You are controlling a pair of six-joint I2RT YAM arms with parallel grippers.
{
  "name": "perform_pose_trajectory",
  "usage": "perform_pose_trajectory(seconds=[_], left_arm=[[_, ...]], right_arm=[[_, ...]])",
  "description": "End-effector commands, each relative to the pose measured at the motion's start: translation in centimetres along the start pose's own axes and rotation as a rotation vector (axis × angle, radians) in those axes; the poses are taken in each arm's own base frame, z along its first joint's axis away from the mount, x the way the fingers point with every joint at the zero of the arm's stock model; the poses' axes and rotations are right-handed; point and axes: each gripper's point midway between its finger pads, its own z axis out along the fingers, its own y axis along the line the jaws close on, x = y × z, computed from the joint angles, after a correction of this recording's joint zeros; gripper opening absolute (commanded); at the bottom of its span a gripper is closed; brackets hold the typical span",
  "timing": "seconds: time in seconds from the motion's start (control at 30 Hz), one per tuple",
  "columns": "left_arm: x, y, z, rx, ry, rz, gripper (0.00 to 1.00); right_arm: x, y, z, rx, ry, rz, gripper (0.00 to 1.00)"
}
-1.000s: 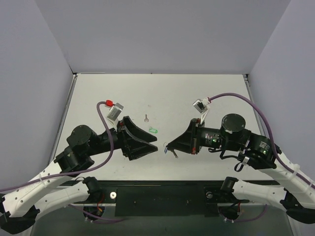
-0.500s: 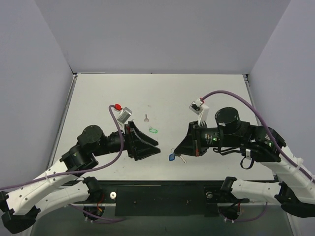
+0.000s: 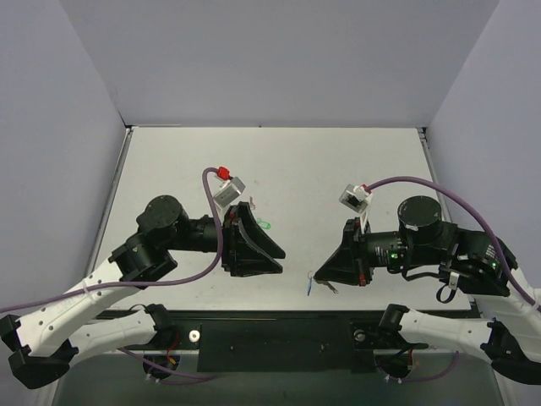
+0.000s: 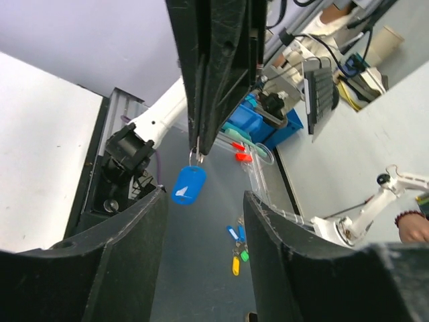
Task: Remove the keys from the keyring
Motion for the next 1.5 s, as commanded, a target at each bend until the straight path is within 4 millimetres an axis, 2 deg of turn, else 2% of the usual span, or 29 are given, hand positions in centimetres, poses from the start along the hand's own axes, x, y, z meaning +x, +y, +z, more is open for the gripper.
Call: perform_pose_trajectory(seconds=[0.0,0.2,0.37,0.7,1.17,1.23,1.47], left_arm=[[-0.5,-2.1,0.6,0.116,0.044,0.056,0.56],[0.4,-2.5,2.1,0.162,0.114,0.050,0.55],[1.2,-1.8,3.3,0.140,0.166,0.050,0.51],[1.5,-1.8,3.8,0.145,0.180,0.051,0.40],[1.3,-1.3,4.9,0.118,0.189,0.058,0.37],[1.2,-1.1,5.0,0.106,0.181,0.062,0.38],[0.5,-1.0,4.4,0.072,0.159,0.091,0.54]], right_arm=[[-0.1,0.9,0.4,-0.068,0.001,-0.052,0.00],[-0.2,0.7,0.6,-0.062,0.002,-0.059,0.00],[-0.5,0.2,0.7,-0.037,-0.009,-0.063,0.00],[-0.7,0.3,0.6,-0.035,-0.016,-0.059,0.00],[-0.9,1.1,0.4,-0.065,-0.023,-0.054,0.00],[-1.0,1.3,0.3,-0.072,-0.022,-0.054,0.00],[-0.9,1.3,0.2,-0.072,-0.027,-0.051,0.00]])
